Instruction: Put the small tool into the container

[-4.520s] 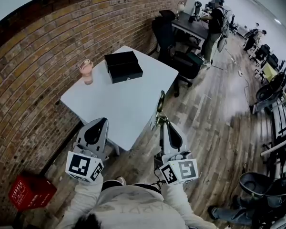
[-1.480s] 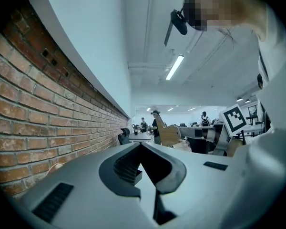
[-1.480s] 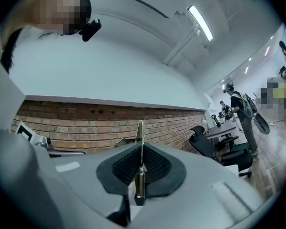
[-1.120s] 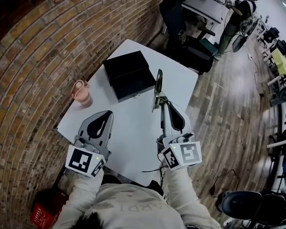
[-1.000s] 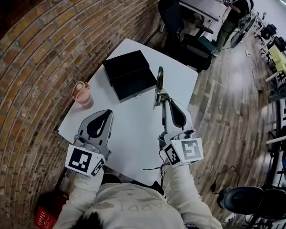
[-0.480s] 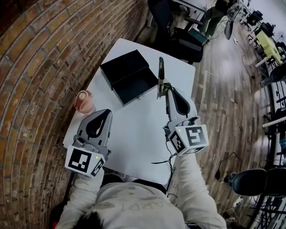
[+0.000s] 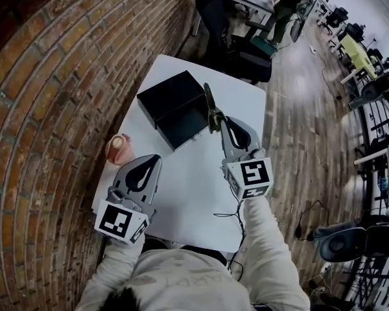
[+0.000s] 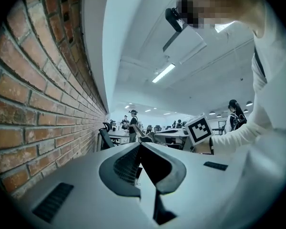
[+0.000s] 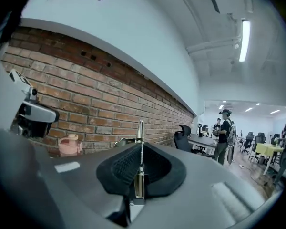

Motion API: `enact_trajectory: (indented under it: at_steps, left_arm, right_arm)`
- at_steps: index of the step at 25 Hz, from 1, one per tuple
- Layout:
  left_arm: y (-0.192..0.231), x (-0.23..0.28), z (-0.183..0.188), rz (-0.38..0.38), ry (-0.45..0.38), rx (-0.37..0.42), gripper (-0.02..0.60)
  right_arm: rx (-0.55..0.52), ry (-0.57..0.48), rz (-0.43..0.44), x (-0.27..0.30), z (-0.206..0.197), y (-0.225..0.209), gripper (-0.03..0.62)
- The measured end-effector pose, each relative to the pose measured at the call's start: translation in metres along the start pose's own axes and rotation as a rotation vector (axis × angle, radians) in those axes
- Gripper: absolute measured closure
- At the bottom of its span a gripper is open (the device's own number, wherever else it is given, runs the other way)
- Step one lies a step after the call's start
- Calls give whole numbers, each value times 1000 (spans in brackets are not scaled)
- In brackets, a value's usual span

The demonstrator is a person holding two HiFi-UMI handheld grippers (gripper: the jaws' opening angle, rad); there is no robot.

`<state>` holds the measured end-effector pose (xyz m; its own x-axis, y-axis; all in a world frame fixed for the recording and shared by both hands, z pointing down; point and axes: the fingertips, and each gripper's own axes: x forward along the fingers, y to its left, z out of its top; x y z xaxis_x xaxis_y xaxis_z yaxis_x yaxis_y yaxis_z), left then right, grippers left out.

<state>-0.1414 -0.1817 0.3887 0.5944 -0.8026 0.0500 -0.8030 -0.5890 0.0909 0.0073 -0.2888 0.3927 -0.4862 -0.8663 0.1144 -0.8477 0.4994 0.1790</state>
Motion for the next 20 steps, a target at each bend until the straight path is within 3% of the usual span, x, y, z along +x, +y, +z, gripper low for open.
enact_trajectory:
  at_steps: [14, 20]
  left_arm:
    - [24, 8, -21, -22, 50, -5, 577]
    - [35, 12, -26, -18, 57, -18, 577]
  right_arm:
    - [-297, 166, 145, 56, -64, 38, 576]
    - [-495, 239, 243, 75, -91, 50, 576]
